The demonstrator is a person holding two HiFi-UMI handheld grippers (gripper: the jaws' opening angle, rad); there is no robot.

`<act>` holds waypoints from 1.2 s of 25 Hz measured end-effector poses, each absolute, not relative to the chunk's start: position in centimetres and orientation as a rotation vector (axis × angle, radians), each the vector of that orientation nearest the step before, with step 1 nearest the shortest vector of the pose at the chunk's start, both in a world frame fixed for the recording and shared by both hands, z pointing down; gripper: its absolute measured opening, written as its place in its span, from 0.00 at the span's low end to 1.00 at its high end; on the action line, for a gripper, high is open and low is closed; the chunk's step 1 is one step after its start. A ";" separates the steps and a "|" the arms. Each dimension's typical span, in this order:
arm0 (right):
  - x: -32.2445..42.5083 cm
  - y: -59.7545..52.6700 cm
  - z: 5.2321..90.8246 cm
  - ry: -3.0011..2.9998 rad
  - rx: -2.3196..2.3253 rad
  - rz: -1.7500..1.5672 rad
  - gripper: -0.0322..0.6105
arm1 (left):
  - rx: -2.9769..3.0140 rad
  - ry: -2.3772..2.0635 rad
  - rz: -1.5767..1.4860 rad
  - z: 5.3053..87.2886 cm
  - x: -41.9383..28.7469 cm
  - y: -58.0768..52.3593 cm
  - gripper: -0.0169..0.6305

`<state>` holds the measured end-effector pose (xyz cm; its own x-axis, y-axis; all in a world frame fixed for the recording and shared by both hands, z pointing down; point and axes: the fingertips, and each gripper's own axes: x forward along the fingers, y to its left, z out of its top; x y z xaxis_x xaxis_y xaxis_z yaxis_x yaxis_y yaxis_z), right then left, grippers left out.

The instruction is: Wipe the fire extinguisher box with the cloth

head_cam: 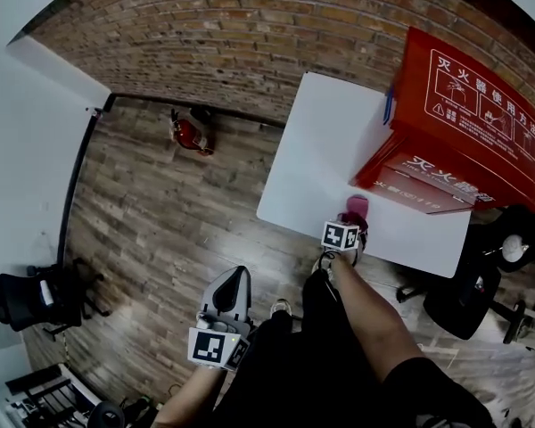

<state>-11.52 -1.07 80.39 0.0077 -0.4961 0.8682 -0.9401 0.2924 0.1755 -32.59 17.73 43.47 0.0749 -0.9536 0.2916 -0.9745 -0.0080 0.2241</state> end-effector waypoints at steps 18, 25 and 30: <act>-8.2 -2.2 76.9 -1.872 1.238 0.726 0.17 | 2.090 -1.819 0.176 44.7 -27.9 11.4 0.06; -5.3 -2.4 69.8 -2.058 1.191 0.734 0.16 | 2.186 -1.757 0.185 43.5 -24.2 7.4 0.06; -4.5 -1.0 61.8 -2.262 1.173 0.731 0.16 | 2.288 -1.727 0.154 41.7 -21.9 5.5 0.06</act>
<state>-4.52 -0.96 61.77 -0.5131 -0.5809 0.6319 -0.8408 0.4882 -0.2339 -21.89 5.50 41.67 0.2837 -0.9271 0.2449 -0.9558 -0.2531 0.1494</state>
